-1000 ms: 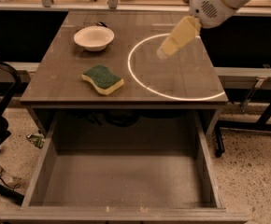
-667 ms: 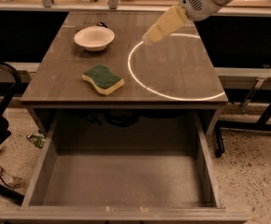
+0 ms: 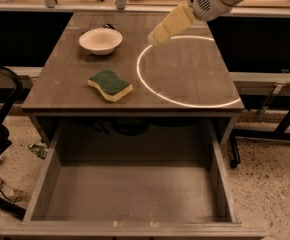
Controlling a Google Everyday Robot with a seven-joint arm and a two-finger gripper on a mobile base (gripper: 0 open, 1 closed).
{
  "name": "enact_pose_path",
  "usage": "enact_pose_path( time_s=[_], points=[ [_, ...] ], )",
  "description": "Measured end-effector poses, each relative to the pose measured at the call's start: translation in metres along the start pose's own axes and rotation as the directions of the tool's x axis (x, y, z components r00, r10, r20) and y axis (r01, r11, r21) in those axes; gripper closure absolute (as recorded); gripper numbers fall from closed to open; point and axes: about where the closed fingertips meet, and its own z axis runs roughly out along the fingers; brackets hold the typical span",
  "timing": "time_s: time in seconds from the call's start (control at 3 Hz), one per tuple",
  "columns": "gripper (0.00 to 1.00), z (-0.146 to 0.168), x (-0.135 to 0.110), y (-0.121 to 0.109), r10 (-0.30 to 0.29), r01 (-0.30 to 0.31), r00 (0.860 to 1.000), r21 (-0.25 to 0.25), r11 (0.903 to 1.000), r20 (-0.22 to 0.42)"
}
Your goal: Move sponge near rxbar chocolate
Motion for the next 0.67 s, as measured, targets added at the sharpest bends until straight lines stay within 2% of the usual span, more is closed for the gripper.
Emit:
enact_pose_path(
  time_s=[0.33,0.67],
  points=[
    [0.0,0.021,0.009,0.022,-0.004,0.004,1.0,-0.038,0.9993,0.003],
    [0.0,0.066,0.025,0.065,0.012,-0.01,1.0,-0.107,0.9942,0.025]
  ],
)
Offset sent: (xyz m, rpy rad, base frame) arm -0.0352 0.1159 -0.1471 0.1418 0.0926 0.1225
